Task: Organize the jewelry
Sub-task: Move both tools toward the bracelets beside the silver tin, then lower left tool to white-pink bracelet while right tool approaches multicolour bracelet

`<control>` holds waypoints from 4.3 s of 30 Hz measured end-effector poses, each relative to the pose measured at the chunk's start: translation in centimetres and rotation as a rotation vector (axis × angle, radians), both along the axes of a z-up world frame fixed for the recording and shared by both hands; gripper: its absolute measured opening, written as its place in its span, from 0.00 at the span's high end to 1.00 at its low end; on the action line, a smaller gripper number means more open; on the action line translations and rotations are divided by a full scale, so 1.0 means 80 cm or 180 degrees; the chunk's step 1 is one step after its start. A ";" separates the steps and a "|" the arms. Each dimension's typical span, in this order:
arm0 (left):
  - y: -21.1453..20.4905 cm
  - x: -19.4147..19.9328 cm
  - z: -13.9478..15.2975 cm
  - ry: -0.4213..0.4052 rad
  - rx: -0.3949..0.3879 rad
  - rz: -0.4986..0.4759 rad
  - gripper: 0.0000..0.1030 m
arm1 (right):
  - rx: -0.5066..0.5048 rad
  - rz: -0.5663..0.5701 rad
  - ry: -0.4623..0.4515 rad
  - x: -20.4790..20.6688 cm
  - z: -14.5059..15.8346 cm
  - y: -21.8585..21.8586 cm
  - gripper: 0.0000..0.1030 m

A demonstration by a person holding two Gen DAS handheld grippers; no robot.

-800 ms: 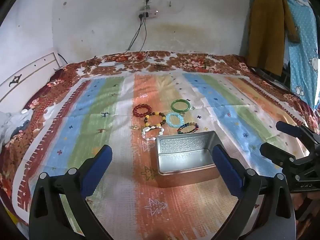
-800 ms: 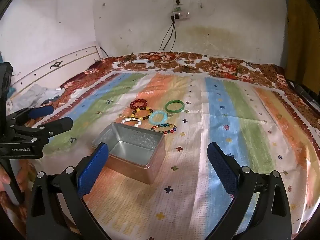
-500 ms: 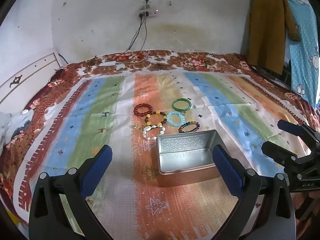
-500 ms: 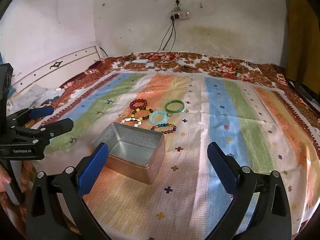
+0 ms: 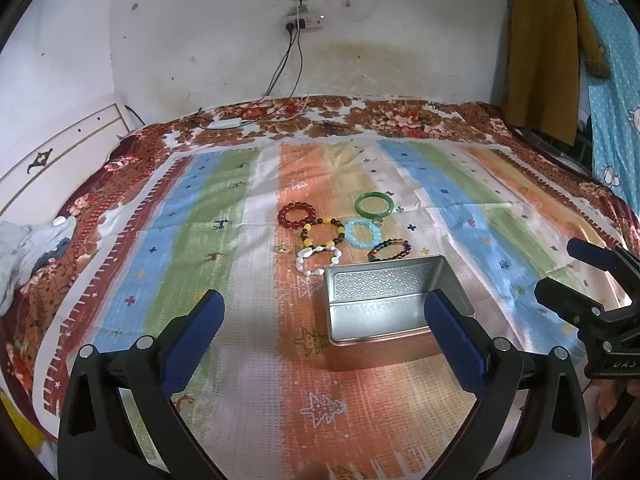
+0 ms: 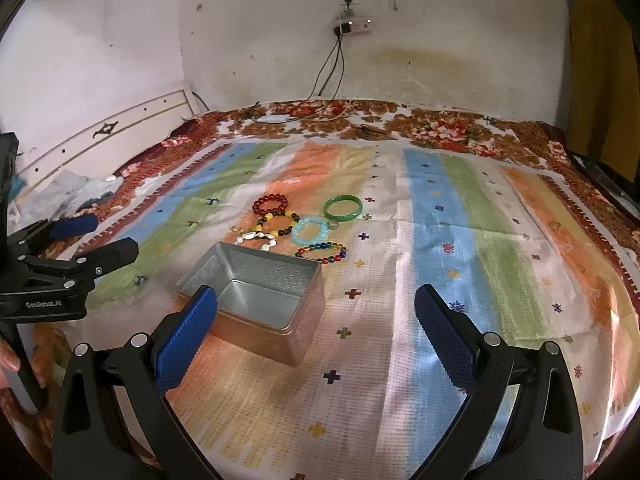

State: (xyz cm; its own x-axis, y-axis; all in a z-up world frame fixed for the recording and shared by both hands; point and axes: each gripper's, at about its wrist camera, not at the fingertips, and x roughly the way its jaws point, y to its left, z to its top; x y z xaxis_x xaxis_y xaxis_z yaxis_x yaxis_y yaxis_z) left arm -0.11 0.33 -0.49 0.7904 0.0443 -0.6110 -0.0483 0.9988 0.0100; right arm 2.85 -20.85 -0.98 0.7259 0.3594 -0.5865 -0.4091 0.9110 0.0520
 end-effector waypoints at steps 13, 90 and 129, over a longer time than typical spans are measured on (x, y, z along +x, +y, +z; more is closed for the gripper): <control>-0.003 0.002 0.001 -0.0037 -0.0016 0.0043 0.05 | 0.0000 0.0045 -0.0021 0.001 0.000 0.002 0.02; 0.062 0.211 -0.054 0.0843 -0.0301 0.0357 0.05 | -0.0096 -0.0113 0.0725 0.213 -0.030 0.031 0.02; 0.084 0.292 -0.156 0.1906 -0.0449 0.0349 0.16 | -0.0414 -0.0200 0.1803 0.298 -0.132 0.058 0.05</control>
State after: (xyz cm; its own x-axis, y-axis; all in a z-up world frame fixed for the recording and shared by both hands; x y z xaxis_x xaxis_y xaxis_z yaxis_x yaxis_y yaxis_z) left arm 23.24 7.04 -12.99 0.3044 -0.0078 -0.9525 -0.1774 0.9820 -0.0647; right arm 26.71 -16.20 -11.52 0.3038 0.2248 -0.9258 -0.2951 0.9462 0.1329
